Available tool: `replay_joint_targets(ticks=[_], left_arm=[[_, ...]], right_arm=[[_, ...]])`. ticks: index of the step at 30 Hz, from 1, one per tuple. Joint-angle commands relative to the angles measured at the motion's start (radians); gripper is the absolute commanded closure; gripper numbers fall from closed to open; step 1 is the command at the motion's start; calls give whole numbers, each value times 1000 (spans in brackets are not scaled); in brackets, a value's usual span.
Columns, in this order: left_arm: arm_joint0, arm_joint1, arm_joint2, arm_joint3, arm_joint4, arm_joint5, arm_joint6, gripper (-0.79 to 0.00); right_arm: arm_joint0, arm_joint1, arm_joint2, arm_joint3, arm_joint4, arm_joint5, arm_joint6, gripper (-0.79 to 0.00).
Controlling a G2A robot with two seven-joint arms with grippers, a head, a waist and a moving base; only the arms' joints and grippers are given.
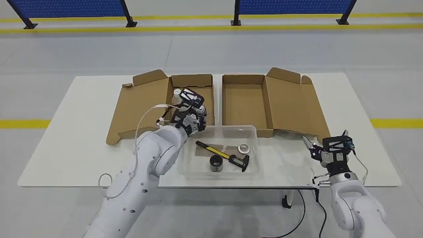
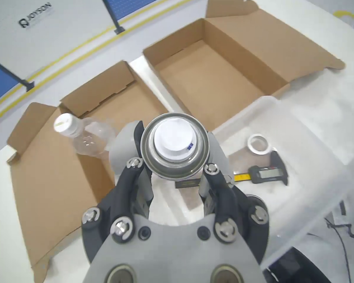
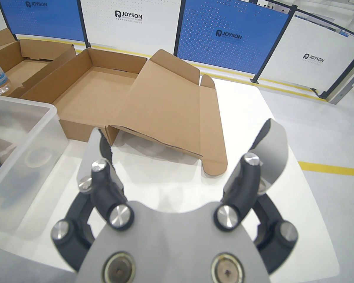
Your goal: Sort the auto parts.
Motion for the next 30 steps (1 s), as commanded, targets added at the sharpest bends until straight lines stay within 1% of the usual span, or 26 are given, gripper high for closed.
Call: replay_joint_targets(ticks=[1,4,11,16,24,30], left_arm=[[-9,0,-8,27,17,22,1,0],[-17,0,-13,65,39,23,3,0],[-14,1,-42,163,62,56,76,0],[-25,-1,-65,232,45,76,127,0],[-57,-12,-54,330,17,101,182,0],[-76,-21,-33,385,1,99,196,0]], right_arm=[[0,0,0,0,0,0,0,-785],[0,0,0,0,0,0,0,-785],[0,0,0,0,0,0,0,-785],[0,0,0,0,0,0,0,-785],[0,0,0,0,0,0,0,-785],[0,0,0,0,0,0,0,-785]])
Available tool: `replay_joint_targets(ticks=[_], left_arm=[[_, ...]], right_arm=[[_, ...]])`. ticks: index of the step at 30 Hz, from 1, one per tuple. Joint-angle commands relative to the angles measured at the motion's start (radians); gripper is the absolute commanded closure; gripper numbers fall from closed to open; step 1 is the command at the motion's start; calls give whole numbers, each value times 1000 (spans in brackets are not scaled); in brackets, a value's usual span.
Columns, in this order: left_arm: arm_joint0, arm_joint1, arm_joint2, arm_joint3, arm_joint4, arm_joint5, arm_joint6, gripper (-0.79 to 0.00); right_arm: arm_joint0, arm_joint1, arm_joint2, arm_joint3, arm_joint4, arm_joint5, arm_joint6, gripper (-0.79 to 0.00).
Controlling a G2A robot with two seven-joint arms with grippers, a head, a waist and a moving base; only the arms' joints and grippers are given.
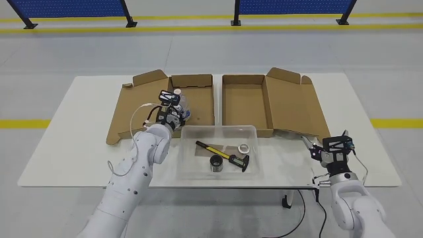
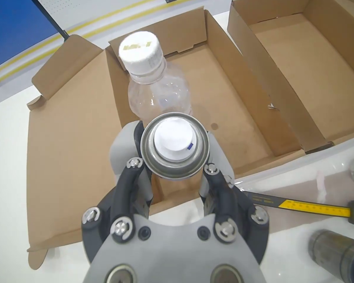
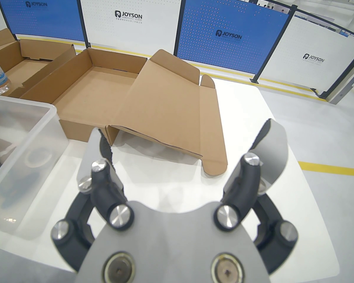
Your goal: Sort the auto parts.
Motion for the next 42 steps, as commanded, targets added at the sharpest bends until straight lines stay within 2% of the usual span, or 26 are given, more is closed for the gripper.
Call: replay_joint_targets(ticks=[1,9,10,12,14,16,17,19,28,33,37,42], left_arm=[[-5,-3,5,17,-4,5,4,0],[-20,-13,23,84,-21,7,24,0],[-21,-14,25,89,-24,7,24,-34],[-24,-16,28,99,-27,8,23,-228],[-24,-18,29,106,-29,12,26,-376],[-25,-19,29,109,-30,13,25,-437],[-24,-19,29,110,-31,14,26,-511],[-24,-20,30,112,-31,15,26,-785],[-26,-22,27,105,-14,12,27,-785],[-21,-20,22,58,16,13,18,-785],[-7,-14,10,-17,57,13,-2,-785],[26,-4,-3,-177,116,-38,-63,-785]], right_arm=[[0,0,0,0,0,0,0,-785],[0,0,0,0,0,0,0,-785],[0,0,0,0,0,0,0,-785],[0,0,0,0,0,0,0,-785],[0,0,0,0,0,0,0,-785],[0,0,0,0,0,0,0,-785],[0,0,0,0,0,0,0,-785],[0,0,0,0,0,0,0,-785],[0,0,0,0,0,0,0,-785],[0,0,0,0,0,0,0,-785],[0,0,0,0,0,0,0,-785],[0,0,0,0,0,0,0,-785]])
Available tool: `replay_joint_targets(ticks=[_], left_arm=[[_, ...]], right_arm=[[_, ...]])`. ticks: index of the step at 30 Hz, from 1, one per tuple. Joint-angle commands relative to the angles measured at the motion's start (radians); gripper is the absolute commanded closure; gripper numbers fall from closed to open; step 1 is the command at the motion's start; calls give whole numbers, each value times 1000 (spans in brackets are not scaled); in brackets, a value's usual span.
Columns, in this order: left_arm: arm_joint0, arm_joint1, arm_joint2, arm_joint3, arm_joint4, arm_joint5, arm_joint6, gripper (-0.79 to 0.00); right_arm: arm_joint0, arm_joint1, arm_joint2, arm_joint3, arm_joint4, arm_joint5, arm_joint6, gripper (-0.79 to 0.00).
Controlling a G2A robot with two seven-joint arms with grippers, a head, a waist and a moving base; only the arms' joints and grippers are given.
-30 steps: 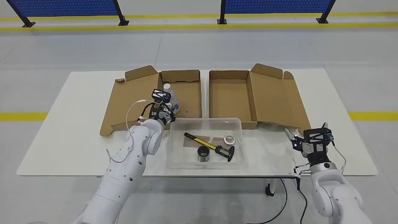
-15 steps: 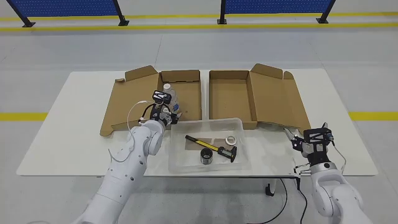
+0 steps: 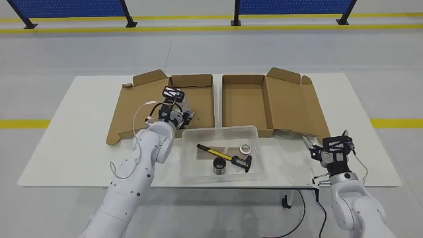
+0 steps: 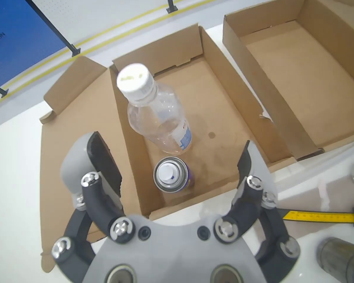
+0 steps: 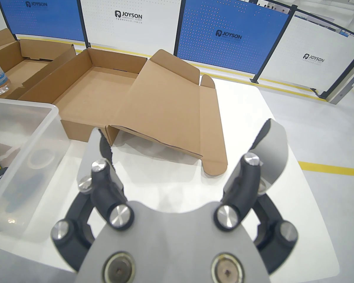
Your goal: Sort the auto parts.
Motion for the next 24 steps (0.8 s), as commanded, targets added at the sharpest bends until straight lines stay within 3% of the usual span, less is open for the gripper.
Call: replay_joint_targets(ticks=[1,7,11,19,24], left_arm=[[17,5,-2,-83,19,-44,-42,-785],[56,7,34,-253,-58,-198,-203,-785],[77,0,78,-314,-188,-240,-297,-785],[104,-3,130,-350,-392,-265,-494,-785],[127,3,116,-343,-433,-239,-540,-785]], right_arm=[[0,0,0,0,0,0,0,-785],[0,0,0,0,0,0,0,-785],[0,0,0,0,0,0,0,-785],[0,0,0,0,0,0,0,-785],[0,0,0,0,0,0,0,-785]])
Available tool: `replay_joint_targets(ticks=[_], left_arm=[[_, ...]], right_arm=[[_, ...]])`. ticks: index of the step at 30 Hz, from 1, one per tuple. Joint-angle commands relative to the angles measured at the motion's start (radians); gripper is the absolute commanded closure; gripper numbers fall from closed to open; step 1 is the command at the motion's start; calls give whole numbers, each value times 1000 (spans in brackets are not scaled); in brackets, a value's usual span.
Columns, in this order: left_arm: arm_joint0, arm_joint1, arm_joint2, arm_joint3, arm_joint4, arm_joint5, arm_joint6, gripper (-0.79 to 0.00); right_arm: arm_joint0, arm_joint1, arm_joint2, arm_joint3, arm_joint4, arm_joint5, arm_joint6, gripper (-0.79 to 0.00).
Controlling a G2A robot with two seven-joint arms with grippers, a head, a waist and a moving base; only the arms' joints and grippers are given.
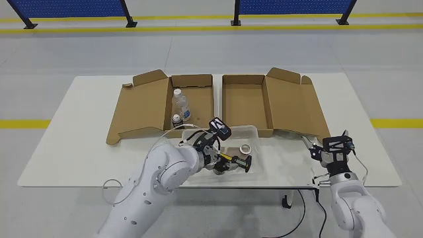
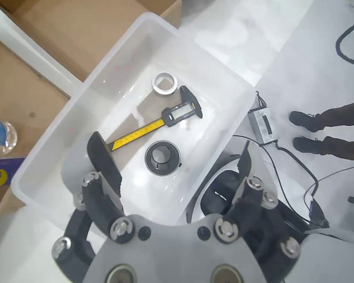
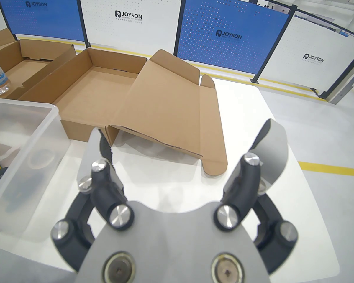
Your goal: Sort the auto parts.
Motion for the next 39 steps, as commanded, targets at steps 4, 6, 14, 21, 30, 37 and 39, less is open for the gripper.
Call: replay_joint_targets(ticks=[4,6,14,21,30,37,39], left_arm=[[14,7,-12,26,-14,18,-28,-785],[18,8,-11,44,-16,29,-16,-785],[-5,9,12,130,26,41,22,-686],[-23,10,16,175,24,42,43,-610],[-43,13,29,211,36,36,34,-542],[-57,14,36,228,36,37,32,-480],[-62,15,40,234,32,30,25,-459]], right_arm=[[0,0,0,0,0,0,0,-785],[0,0,0,0,0,0,0,-785],[0,0,0,0,0,0,0,-785],[0,0,0,0,0,0,0,-785],[0,0,0,0,0,0,0,-785],[0,0,0,0,0,0,0,-785],[0,0,0,0,0,0,0,-785]])
